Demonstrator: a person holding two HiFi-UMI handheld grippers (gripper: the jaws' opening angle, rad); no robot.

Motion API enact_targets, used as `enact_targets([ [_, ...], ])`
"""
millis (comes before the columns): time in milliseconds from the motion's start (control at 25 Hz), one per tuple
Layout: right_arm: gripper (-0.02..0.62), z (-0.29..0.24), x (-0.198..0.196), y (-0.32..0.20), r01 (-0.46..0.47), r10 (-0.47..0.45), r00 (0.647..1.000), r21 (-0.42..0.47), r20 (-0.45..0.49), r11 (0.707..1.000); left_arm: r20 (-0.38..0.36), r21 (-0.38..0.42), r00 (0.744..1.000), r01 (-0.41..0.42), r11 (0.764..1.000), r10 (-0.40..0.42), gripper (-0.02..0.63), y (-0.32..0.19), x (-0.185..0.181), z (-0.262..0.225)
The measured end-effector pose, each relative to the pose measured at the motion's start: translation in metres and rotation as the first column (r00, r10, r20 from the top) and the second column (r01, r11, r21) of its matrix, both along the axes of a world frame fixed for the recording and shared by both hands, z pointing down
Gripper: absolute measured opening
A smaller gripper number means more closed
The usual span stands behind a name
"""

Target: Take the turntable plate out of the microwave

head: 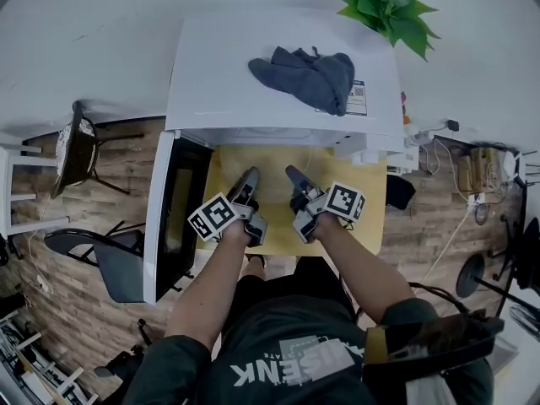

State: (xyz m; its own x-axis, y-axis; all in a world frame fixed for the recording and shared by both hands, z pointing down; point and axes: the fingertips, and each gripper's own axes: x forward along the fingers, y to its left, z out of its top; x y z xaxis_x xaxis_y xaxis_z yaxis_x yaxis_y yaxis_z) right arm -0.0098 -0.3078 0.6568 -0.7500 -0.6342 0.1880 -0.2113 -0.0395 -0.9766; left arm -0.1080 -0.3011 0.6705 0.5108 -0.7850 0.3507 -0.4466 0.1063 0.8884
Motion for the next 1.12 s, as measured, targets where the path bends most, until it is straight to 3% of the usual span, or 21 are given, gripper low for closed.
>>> enact_targets([
  [160,0.049,-0.003,0.002,0.008,0.035,-0.034,0.999,0.025,-0.009,0.999,-0.044,-0.002,0.999,-0.006,1.0,0.006,0.11,0.01,0.004,-0.003],
  [400,0.048,-0.013,0.004,0.017,0.082,-0.082,0.997,0.056,-0.014,0.995,-0.033,0.034,0.999,0.007,0.999,-0.006,0.104,0.023,0.006,-0.012],
  [720,0.057,-0.029,0.006,0.034,0.122,-0.122,0.992,0.092,-0.002,0.988,-0.08,0.081,0.996,0.056,0.995,-0.05,0.081,0.043,0.009,-0.032],
  [920,0.06,-0.039,0.01,0.045,0.165,-0.165,0.986,0.126,-0.01,0.978,-0.003,0.118,0.999,0.052,0.992,-0.052,0.08,0.057,0.007,-0.043],
  [1040,0.064,-0.046,0.01,0.054,0.202,-0.202,0.979,0.148,-0.021,0.968,-0.072,0.133,0.994,0.093,0.987,-0.083,0.078,0.067,0.013,-0.051],
  [1120,0.064,-0.05,0.012,0.059,0.223,-0.219,0.975,0.149,-0.042,0.963,-0.072,0.142,0.993,0.107,0.984,-0.098,0.078,0.074,0.014,-0.057],
])
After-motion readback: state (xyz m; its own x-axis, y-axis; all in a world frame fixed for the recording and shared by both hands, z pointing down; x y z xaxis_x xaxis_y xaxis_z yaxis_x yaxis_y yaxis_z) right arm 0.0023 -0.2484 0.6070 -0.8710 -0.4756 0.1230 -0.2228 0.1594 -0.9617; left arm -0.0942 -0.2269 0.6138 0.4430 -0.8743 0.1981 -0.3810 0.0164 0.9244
